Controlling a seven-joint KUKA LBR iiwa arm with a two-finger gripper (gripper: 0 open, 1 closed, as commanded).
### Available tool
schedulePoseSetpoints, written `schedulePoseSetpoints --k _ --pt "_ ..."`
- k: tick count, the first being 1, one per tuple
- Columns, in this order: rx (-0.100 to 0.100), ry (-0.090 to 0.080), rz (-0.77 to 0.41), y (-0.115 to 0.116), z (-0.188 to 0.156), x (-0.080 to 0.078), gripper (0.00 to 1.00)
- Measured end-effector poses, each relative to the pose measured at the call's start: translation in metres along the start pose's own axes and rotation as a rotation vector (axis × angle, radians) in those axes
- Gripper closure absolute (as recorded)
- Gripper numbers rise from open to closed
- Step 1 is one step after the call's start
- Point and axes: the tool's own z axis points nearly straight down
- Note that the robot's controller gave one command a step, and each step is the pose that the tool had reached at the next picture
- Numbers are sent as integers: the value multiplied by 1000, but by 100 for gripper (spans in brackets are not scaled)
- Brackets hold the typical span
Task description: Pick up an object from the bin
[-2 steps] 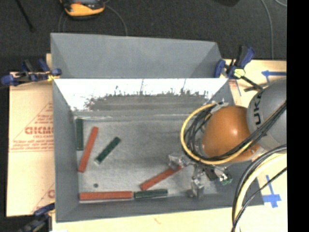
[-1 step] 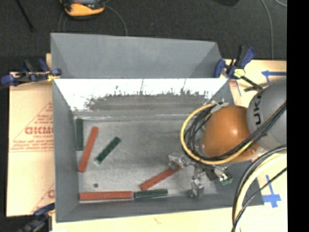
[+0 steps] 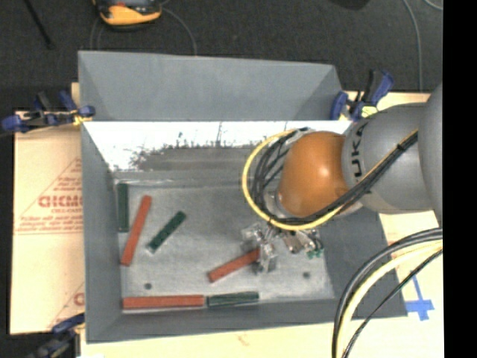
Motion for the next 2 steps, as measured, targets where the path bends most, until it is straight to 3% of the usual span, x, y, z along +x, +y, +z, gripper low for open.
schedulePoseSetpoints --k 1,2 --pt "0 0 0 0 0 0 100" --pt "2 1 -42 -34 -140 -4 100"
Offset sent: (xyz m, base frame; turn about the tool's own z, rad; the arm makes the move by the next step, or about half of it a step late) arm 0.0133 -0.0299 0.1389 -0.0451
